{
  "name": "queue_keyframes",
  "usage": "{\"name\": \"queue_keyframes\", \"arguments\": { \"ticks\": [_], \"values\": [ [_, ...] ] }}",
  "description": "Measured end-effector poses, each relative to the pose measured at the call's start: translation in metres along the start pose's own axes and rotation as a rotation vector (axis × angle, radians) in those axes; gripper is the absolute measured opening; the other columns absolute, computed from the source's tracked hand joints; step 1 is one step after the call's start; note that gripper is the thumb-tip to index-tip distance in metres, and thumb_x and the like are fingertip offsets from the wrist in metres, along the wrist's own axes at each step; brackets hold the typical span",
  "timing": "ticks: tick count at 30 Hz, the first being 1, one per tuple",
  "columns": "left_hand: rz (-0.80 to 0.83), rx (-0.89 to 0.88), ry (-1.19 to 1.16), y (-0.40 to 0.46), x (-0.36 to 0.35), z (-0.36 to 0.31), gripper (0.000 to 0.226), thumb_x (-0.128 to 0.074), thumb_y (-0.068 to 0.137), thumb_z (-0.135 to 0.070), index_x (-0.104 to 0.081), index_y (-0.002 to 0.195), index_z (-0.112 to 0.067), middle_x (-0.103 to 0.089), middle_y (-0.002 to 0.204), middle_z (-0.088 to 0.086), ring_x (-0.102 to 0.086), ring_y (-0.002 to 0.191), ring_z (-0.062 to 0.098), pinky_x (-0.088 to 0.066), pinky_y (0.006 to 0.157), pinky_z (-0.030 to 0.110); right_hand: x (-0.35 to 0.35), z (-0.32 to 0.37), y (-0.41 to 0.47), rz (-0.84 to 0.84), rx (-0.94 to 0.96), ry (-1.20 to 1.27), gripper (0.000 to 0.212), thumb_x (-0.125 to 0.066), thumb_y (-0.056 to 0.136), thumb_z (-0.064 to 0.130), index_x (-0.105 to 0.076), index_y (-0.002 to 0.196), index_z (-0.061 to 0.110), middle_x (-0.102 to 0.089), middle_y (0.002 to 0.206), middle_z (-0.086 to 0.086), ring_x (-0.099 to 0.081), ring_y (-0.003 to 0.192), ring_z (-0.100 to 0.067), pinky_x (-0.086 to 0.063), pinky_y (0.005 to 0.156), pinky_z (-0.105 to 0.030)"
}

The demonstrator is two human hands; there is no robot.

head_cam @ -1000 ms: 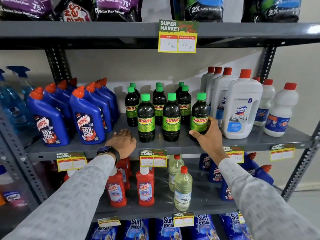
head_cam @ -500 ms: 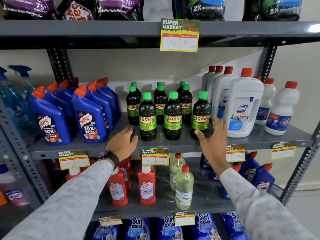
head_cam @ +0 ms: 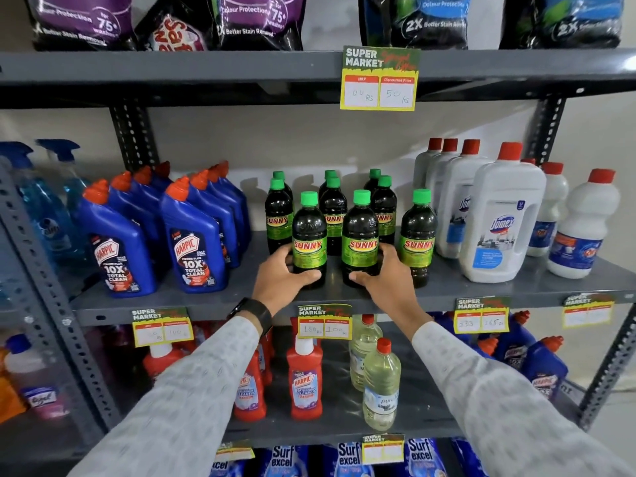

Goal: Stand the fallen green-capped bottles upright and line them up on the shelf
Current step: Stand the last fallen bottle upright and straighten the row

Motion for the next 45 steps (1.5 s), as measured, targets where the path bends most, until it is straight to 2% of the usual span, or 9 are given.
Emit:
{"name": "queue_keyframes", "arguments": {
  "ticks": [7, 12, 23, 28, 33, 37, 39, 41, 45],
  "values": [
    [-0.006, -0.049, 0.028, 0.000, 0.018, 0.006, 0.072, -0.088, 0.071, -0.029, -0.057, 0.135, -0.025, -0.069, 0.117, -0.009, -0.062, 0.102, -0.003, -0.049, 0.088, 0.021, -0.016, 0.010, 0.001, 0.046, 0.008, 0.008, 0.083, -0.093, 0.075, 0.029, -0.048, 0.143, 0.013, -0.069, 0.128, -0.003, -0.057, 0.100, -0.010, -0.045, 0.084, -0.026],
    [-0.042, -0.049, 0.046, -0.001, 0.039, 0.015, 0.072, -0.087, 0.072, -0.028, -0.057, 0.137, -0.021, -0.070, 0.121, -0.006, -0.064, 0.108, 0.005, -0.051, 0.095, 0.027, -0.028, 0.020, -0.002, 0.070, 0.028, 0.024, 0.080, -0.093, 0.075, 0.030, -0.051, 0.141, 0.014, -0.071, 0.124, -0.001, -0.060, 0.102, -0.011, -0.052, 0.089, -0.031],
    [-0.055, -0.047, 0.039, -0.004, 0.045, 0.020, 0.070, -0.087, 0.073, -0.028, -0.057, 0.136, -0.024, -0.068, 0.118, -0.010, -0.060, 0.101, -0.006, -0.044, 0.084, 0.011, -0.023, 0.021, -0.007, 0.079, 0.045, -0.003, 0.077, -0.091, 0.077, 0.029, -0.051, 0.141, 0.016, -0.071, 0.122, 0.001, -0.067, 0.103, -0.017, -0.056, 0.091, -0.039],
    [-0.034, -0.063, 0.072, -0.009, 0.045, 0.018, 0.071, -0.084, 0.076, -0.038, -0.055, 0.139, -0.026, -0.067, 0.124, -0.011, -0.060, 0.107, -0.004, -0.049, 0.101, 0.027, -0.023, 0.020, -0.007, 0.091, 0.047, 0.001, 0.082, -0.091, 0.077, 0.033, -0.048, 0.145, 0.017, -0.069, 0.128, 0.000, -0.065, 0.110, -0.017, -0.053, 0.094, -0.036],
    [-0.086, -0.249, 0.679, -0.030, 0.048, 0.016, 0.072, -0.041, 0.093, -0.066, -0.041, 0.148, -0.019, -0.061, 0.139, 0.003, -0.060, 0.122, 0.021, -0.049, 0.094, 0.035, -0.015, 0.020, -0.018, 0.097, 0.096, 0.011, 0.102, -0.088, 0.080, 0.039, -0.030, 0.160, 0.019, -0.064, 0.142, 0.000, -0.060, 0.128, -0.019, -0.050, 0.106, -0.039],
    [-0.047, -0.201, 0.971, -0.039, 0.041, 0.034, 0.074, -0.015, 0.100, -0.057, -0.048, 0.142, -0.006, -0.054, 0.145, 0.017, -0.047, 0.138, 0.031, -0.039, 0.111, 0.043, 0.022, 0.016, -0.034, -0.184, 0.210, 0.096, 0.056, -0.079, 0.090, 0.019, -0.055, 0.141, 0.022, -0.070, 0.110, 0.015, -0.067, 0.098, 0.002, -0.048, 0.077, -0.004],
    [-0.058, -0.176, 1.027, -0.040, 0.039, 0.038, 0.077, -0.010, 0.100, -0.056, -0.048, 0.144, -0.005, -0.050, 0.149, 0.016, -0.042, 0.142, 0.030, -0.032, 0.117, 0.043, 0.048, 0.009, -0.044, -0.391, 0.276, 0.101, 0.040, -0.073, 0.091, 0.006, -0.060, 0.125, 0.023, -0.065, 0.097, 0.016, -0.064, 0.087, 0.003, -0.049, 0.070, -0.008],
    [-0.069, -0.160, 1.067, -0.040, 0.036, 0.039, 0.080, -0.005, 0.098, -0.055, -0.046, 0.146, -0.006, -0.047, 0.153, 0.014, -0.039, 0.145, 0.027, -0.027, 0.120, 0.043, 0.070, -0.003, -0.049, -0.522, 0.256, 0.097, 0.040, -0.072, 0.090, 0.006, -0.055, 0.124, 0.022, -0.058, 0.106, 0.007, -0.061, 0.092, -0.003, -0.053, 0.078, -0.019],
    [-0.073, -0.126, 1.075, -0.039, 0.034, 0.040, 0.077, -0.008, 0.096, -0.051, -0.050, 0.144, -0.008, -0.049, 0.152, 0.012, -0.042, 0.142, 0.025, -0.027, 0.120, 0.042, 0.079, -0.033, -0.028, -0.338, 0.082, 0.052, 0.072, -0.082, 0.084, 0.017, -0.044, 0.144, 0.021, -0.053, 0.140, -0.004, -0.054, 0.127, -0.023, -0.046, 0.108, -0.045]
  ]
}}
Point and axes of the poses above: each hand's wrist, its own y-axis towards the middle knuckle, its own x-axis out of the back of the hand, z = x × y, the point moved 7 cm from there along y, towards the middle knuckle
